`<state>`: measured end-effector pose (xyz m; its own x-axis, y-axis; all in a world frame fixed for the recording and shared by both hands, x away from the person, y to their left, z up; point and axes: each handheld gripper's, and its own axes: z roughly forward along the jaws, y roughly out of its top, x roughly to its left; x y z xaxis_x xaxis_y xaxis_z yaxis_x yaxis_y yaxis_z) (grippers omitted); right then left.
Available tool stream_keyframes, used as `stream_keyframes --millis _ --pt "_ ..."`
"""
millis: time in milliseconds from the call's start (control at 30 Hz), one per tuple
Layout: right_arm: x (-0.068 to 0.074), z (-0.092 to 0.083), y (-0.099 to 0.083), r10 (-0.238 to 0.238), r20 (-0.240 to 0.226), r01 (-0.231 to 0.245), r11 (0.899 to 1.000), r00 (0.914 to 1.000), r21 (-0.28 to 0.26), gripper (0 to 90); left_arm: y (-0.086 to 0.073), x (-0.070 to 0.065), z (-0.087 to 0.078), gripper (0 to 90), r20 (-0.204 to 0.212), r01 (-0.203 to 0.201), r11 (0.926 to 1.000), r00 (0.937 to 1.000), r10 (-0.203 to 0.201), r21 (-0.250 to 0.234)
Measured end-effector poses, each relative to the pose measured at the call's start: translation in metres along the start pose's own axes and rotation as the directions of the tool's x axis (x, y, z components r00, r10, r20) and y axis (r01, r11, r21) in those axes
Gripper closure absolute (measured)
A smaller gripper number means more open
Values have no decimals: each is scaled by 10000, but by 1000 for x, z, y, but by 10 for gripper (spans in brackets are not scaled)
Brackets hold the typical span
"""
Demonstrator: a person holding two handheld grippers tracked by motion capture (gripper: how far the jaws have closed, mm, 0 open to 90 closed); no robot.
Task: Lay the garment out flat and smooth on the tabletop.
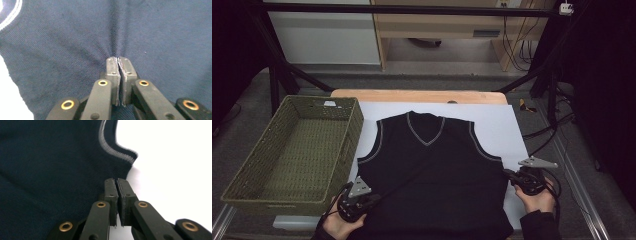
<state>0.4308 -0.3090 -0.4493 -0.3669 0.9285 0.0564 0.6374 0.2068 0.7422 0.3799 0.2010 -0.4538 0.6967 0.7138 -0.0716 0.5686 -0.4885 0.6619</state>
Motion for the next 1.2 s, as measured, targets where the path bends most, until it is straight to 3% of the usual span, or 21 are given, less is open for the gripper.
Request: stream_keyframes --millis 100,167,200,267,367,467,500,567,600,633,667,767,867,967,1033,1067,1133,1200 --pt "0 9 -1 8 -489 13 9991 9988 432 816 -3 -3 -2 835 -291 -163 9995 9995 155 -254" --pt "3 12 -4 -47 -689 64 9997 9976 238 586 -7 -2 -6 659 -333 102 9983 9994 -122 -568" --pt "5 11 -7 64 -827 -55 9999 9966 114 494 -9 -1 -9 638 -254 245 9978 9993 -261 -616" --pt "9 2 -12 137 -953 -129 9999 9954 89 390 -13 0 -14 585 -290 420 9968 9986 -440 -675" --pt "20 -16 -27 -35 -1328 71 9996 9911 266 332 -19 -3 -16 565 -285 460 9980 9985 -472 -430" --pt "33 -27 -44 -199 -1625 325 9966 9865 754 381 -25 -8 -8 575 -188 450 9986 9988 -445 290" --pt "36 -28 -49 -203 -1783 397 9936 9838 1059 460 -27 -9 -4 613 -184 345 9982 9993 -337 486" --pt "42 -28 -56 -220 -2197 544 9883 9753 1425 568 -27 -12 -6 711 -597 256 9976 9980 -218 640" --pt "45 -27 -58 -261 -2106 572 9880 9772 1434 650 -26 -11 -6 819 -484 304 9968 9985 -269 741" --pt "47 -27 -58 -335 -2067 648 9871 9778 1462 769 -26 -9 -6 862 -394 404 9961 9985 -374 782" --pt "48 -26 -57 -224 -2282 604 9851 9733 1611 823 -25 -8 -6 872 -289 416 9958 9988 -394 815" --pt "50 -28 -55 -346 -2218 739 9824 9745 1716 863 -26 -6 -10 882 -292 254 9956 9993 -228 906" --pt "43 -41 -56 -282 -2140 704 9787 9764 1926 868 -28 0 -25 884 42 464 9962 9989 -468 742" --pt "36 -51 -61 17 -2556 575 9729 9668 2241 859 -30 -2 -38 881 44 275 9982 9996 -278 536" --pt "38 -51 -61 139 -2956 580 9707 9552 2332 776 -29 -5 -40 865 -40 -76 9996 10000 77 268" --pt "40 -49 -60 7 -2951 638 9758 9555 2092 676 -27 -6 -41 839 -197 -186 9998 9996 186 38" --pt "42 -45 -54 -595 -2543 937 9878 9653 1245 488 -22 -5 -40 656 -196 -167 9976 9997 154 -667" --pt "42 -40 -46 -759 -2328 884 9951 9696 439 367 -15 -3 -38 520 -142 -165 9914 9998 147 -1299"
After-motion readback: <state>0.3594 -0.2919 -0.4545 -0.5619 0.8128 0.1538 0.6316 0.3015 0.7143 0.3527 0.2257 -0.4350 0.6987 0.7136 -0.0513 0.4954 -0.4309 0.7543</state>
